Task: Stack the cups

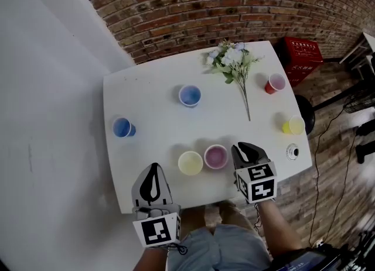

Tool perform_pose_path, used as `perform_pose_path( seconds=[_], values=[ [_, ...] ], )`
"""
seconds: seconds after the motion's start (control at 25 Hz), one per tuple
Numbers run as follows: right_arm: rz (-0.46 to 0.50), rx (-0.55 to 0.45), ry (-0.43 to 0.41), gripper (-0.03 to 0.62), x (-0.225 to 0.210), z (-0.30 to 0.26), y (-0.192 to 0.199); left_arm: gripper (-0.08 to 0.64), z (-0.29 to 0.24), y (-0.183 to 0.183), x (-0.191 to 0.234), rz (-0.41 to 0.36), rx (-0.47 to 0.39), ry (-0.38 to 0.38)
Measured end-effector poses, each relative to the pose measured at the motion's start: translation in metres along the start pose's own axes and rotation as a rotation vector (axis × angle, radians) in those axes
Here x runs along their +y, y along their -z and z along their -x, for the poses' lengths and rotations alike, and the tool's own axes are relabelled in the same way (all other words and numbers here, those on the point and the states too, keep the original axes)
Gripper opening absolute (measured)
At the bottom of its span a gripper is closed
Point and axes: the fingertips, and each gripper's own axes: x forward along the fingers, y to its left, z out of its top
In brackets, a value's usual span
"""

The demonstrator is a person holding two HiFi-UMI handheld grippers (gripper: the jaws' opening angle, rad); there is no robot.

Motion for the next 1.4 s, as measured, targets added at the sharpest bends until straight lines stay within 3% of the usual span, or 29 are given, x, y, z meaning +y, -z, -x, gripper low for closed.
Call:
perform_pose_path(
  seconds=[1.04,1.4],
  values=[
    [0.02,0.038,-0.016,0.067,0.009,-0.008,0.01,0.009,-0.001,0.001,0.005,-0.003,0.009,-0.005],
    [0.008,-0.008,0.0,0.06,0.006,0.0,0.0,0.009,-0.003,0.001,0.003,-0.005,0.004,0.003]
  ],
)
